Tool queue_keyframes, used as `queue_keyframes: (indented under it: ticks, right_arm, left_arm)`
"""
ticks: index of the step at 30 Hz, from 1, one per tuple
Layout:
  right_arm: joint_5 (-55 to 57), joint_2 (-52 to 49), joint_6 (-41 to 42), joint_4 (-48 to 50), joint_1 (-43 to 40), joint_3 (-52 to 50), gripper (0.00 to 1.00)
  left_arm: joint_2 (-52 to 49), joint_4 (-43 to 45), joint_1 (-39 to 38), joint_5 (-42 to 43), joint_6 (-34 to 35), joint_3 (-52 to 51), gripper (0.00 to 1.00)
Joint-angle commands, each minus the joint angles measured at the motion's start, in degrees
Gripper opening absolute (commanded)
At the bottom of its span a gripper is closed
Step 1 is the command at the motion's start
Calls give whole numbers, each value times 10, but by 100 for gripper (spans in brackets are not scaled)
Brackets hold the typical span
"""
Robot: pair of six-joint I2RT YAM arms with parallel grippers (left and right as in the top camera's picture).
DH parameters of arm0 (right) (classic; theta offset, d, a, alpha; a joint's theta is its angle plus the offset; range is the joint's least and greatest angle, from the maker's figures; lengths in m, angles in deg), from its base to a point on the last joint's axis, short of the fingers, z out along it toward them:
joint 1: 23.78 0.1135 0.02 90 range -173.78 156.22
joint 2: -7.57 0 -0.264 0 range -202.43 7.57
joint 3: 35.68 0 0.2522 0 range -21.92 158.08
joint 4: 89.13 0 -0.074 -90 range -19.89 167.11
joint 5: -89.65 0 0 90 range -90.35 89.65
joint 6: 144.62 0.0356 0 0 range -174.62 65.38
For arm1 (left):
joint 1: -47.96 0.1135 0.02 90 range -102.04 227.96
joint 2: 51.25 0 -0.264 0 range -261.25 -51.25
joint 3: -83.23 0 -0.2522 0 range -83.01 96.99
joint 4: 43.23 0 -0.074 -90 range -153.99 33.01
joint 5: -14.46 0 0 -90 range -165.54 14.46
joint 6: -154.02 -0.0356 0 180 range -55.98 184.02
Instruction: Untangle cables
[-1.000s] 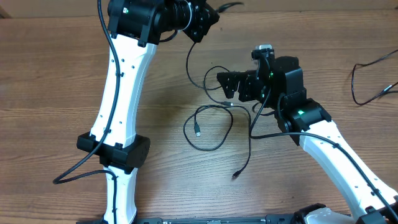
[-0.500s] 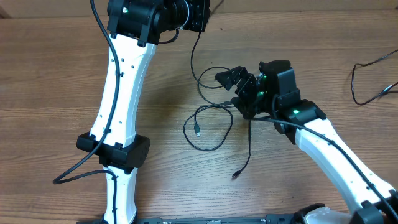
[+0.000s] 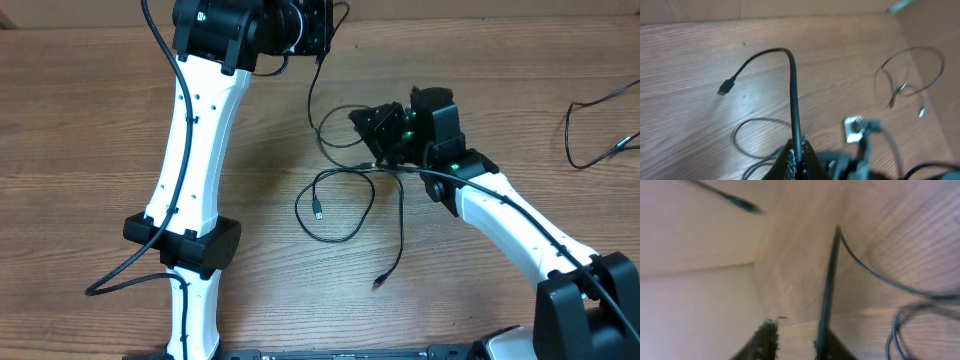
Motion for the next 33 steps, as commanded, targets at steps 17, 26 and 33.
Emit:
queue_keyframes:
  ticks: [17,26,33]
  right_arm:
    - [-232,6,-2,227,-89,4,23]
    - [-263,6,71,252,-89,3,34]
    - [-273,6,70,239,-89,3,40]
  left_arm:
    - [-5,-85,-39,133,-366,0,4]
    - [-5,-95,-49,60,-355,0,4]
    - [-5,-65,-44,-31,-261,0,4]
